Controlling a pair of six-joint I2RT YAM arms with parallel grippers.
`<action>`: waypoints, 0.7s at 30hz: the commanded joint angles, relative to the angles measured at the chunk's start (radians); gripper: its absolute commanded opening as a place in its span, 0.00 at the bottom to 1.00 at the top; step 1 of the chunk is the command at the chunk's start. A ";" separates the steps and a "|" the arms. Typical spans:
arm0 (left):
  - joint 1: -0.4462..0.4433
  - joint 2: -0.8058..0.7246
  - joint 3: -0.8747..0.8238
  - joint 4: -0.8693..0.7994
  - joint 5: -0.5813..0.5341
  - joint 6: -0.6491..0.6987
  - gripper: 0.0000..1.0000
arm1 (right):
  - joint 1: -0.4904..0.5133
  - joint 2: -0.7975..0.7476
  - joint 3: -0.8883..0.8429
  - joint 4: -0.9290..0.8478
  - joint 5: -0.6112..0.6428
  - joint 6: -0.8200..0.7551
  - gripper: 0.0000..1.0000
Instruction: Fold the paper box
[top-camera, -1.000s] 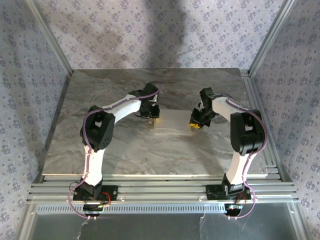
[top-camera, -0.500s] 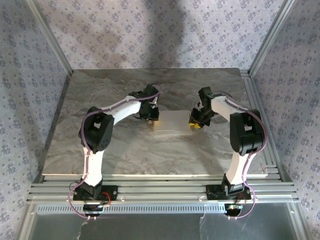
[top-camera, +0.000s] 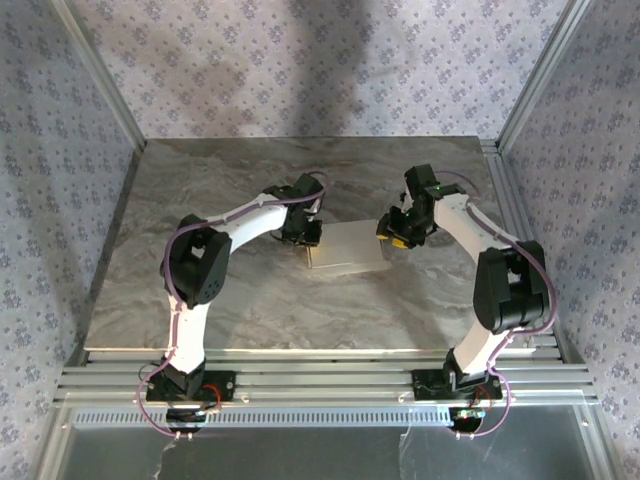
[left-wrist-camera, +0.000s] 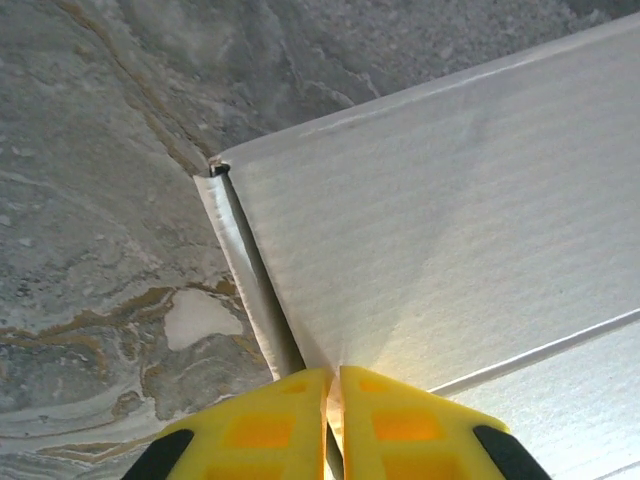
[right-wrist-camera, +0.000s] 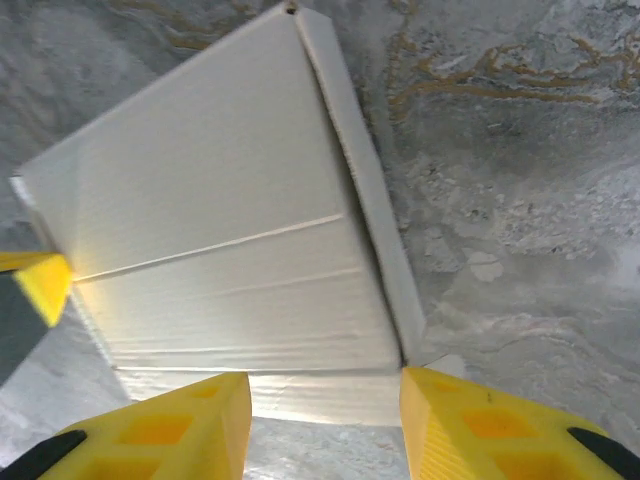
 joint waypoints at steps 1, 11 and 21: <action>-0.009 0.029 0.030 -0.063 0.014 -0.005 0.11 | 0.003 -0.033 -0.021 -0.003 -0.050 0.038 0.45; -0.016 0.038 0.041 -0.072 0.018 -0.016 0.11 | 0.118 -0.158 -0.250 0.221 -0.141 0.465 0.42; -0.020 0.041 0.044 -0.072 0.025 -0.019 0.11 | 0.198 -0.174 -0.374 0.470 -0.060 0.934 0.51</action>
